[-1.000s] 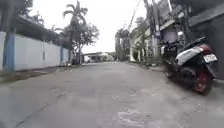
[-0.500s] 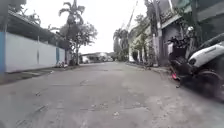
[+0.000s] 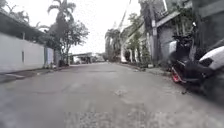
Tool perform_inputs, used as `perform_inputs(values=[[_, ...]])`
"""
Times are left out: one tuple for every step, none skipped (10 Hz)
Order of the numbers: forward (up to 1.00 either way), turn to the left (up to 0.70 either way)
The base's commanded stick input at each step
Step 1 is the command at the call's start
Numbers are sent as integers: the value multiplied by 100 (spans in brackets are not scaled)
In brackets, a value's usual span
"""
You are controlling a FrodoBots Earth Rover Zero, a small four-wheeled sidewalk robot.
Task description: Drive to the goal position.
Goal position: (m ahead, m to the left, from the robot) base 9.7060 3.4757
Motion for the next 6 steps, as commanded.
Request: perform_inputs(values=[[100, 4], [100, 4], [100, 4], [100, 4], [100, 4], [100, 4]])
